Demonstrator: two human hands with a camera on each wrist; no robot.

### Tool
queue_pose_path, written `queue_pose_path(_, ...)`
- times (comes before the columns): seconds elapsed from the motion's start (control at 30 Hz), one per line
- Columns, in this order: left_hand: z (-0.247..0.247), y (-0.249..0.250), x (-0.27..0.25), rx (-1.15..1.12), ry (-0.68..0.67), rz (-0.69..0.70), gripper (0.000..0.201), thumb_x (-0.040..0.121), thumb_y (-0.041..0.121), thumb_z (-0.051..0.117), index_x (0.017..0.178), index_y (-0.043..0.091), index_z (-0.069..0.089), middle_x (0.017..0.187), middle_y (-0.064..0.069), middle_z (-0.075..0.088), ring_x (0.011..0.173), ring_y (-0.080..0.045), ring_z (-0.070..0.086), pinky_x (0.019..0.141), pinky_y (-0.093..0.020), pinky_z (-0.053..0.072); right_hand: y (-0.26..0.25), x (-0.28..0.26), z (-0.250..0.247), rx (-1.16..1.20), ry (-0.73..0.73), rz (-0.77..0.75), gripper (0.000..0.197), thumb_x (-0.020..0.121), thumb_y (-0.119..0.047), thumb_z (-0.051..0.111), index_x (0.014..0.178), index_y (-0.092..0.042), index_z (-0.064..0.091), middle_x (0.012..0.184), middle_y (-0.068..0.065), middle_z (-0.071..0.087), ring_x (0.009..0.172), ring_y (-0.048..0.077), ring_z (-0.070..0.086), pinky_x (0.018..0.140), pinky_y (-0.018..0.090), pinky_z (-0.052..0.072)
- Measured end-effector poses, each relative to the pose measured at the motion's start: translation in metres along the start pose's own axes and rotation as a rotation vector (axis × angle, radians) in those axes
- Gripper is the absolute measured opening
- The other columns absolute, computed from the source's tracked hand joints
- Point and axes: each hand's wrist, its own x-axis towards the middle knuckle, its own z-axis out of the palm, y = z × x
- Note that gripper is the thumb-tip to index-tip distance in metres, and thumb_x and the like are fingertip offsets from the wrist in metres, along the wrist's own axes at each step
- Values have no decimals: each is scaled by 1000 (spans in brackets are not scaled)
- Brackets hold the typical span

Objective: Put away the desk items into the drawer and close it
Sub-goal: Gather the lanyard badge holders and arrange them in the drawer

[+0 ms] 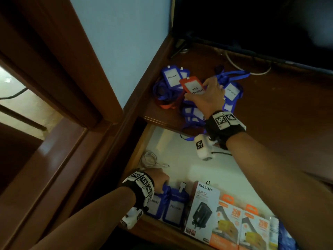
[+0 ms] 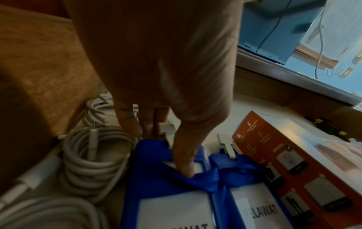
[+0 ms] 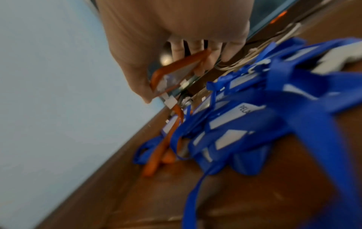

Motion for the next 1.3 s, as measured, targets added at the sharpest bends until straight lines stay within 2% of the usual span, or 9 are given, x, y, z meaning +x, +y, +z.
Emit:
queue_pose_path(0.17, 3, 1, 6, -41, 72, 6, 69, 80, 19, 70, 139, 25, 34, 137, -7, 38, 121, -29, 46, 96, -40, 45, 12, -48, -26, 491, 83, 76, 53, 75, -35, 78, 109, -15, 44, 90, -7, 52, 78, 6, 54, 64, 13, 43)
queue_pose_path(0.27, 3, 6, 11, 16, 117, -8, 81, 78, 16, 70, 145, 22, 25, 143, -8, 33, 130, -31, 37, 104, -43, 41, 25, -81, -43, 782, -46, 114, 52, 77, -31, 76, 115, -14, 46, 88, 5, 50, 70, 9, 52, 62, 21, 41)
queue_pose_path(0.4, -3, 12, 12, -17, 160, -48, 93, 74, 17, 74, 148, 21, 18, 145, -6, 30, 132, -29, 34, 104, -39, 40, 44, -121, -72, 1001, -183, 136, 51, 64, -40, 74, 107, -17, 59, 68, -6, 49, 56, 10, 38, 53, 23, 33)
queue_pose_path(0.53, -23, 29, 7, -290, 307, -15, 85, 74, 26, 75, 145, 23, 27, 137, -4, 39, 124, -23, 42, 101, -36, 42, 72, -161, -93, 1029, -247, 130, 54, 66, -36, 70, 112, -10, 62, 63, -11, 50, 57, 14, 33, 58, 28, 30)
queue_pose_path(0.73, -62, 79, -18, -797, 530, 216, 47, 82, 24, 74, 123, 25, 50, 98, 1, 65, 82, -5, 60, 76, -17, 44, 115, -195, -117, 953, -115, 284, 56, 59, -36, 75, 108, -11, 63, 61, -9, 46, 52, 14, 35, 54, 26, 28)
queue_pose_path(0.9, -68, 146, -43, -1032, 479, 347, 14, 91, 18, 64, 102, 11, 67, 89, -2, 70, 84, -13, 64, 79, -21, 47, 140, -213, -138, 845, -104, 323, 45, 72, -21, 78, 113, -8, 63, 67, -2, 45, 49, 4, 39, 49, 17, 31)
queue_pose_path(1.03, -63, 197, -49, -1015, 450, 355, 28, 97, 38, 49, 109, 19, 66, 101, 7, 71, 90, -2, 63, 65, -5, 41, 151, -221, -143, 806, -147, 311, 38, 82, -11, 73, 117, -6, 59, 67, -2, 49, 47, 3, 41, 46, 16, 33)
queue_pose_path(1.2, -69, 222, -46, -1204, 511, 296, 48, 79, 57, 65, 119, 33, 56, 119, 7, 65, 109, -9, 60, 94, -29, 47, 149, -217, -146, 806, -210, 281, 46, 79, -9, 76, 119, -9, 54, 66, 1, 53, 45, 7, 43, 44, 20, 37)
queue_pose_path(1.3, -74, 222, -47, -1212, 600, 204, 43, 84, 33, 70, 122, 31, 50, 115, 1, 64, 106, -15, 61, 97, -37, 49, 148, -213, -144, 761, -241, 230, 52, 75, -16, 81, 119, -17, 54, 81, 4, 61, 58, 8, 55, 51, 21, 44)
